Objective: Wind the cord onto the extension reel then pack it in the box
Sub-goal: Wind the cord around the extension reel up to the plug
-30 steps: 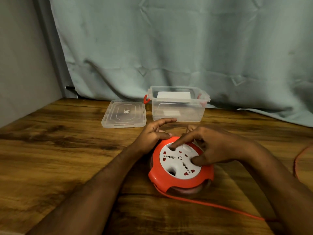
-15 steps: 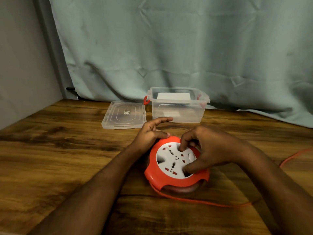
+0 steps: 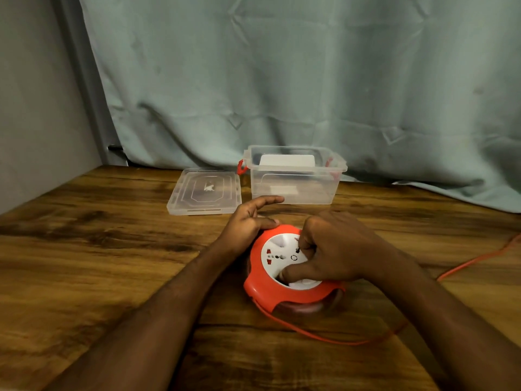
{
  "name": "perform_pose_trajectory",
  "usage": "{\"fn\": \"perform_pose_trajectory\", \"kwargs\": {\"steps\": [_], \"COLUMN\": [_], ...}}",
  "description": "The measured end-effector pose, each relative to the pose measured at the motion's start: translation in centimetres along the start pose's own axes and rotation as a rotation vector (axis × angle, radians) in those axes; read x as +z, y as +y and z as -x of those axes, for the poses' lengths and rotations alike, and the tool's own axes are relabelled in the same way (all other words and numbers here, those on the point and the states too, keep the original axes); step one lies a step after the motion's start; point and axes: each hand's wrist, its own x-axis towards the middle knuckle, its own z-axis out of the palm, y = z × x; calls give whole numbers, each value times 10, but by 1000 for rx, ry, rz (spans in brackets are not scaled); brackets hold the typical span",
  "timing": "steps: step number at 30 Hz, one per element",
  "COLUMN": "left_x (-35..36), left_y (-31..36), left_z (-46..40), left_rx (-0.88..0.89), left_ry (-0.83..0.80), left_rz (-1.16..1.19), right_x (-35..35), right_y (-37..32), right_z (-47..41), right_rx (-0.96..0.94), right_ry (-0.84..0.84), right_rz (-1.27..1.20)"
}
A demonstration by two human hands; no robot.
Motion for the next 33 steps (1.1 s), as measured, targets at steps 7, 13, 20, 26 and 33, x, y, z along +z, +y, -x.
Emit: {"fn": "perform_pose_trajectory", "kwargs": {"steps": [7,13,20,26,33], "left_x": [-3,0,2,0,-1], "left_y": [0,1,4,6,5], "left_z": [0,-1,2,3,3], "left_rx": [12,11,11,16,19], "left_ry": [0,-48,-129,-105,-43], "left_rz": [9,37,27,33,12], "right_x": [-3,-14,-20,-17,-16], "right_y": [8,25,22,21,15], "right_z": [2,6,9,9,8], "right_rx": [-17,28,-21,79,84], "right_ry": [-26,-110,-257,-217,-108], "right_rz": [-148,-229,-311,-383,-136]}}
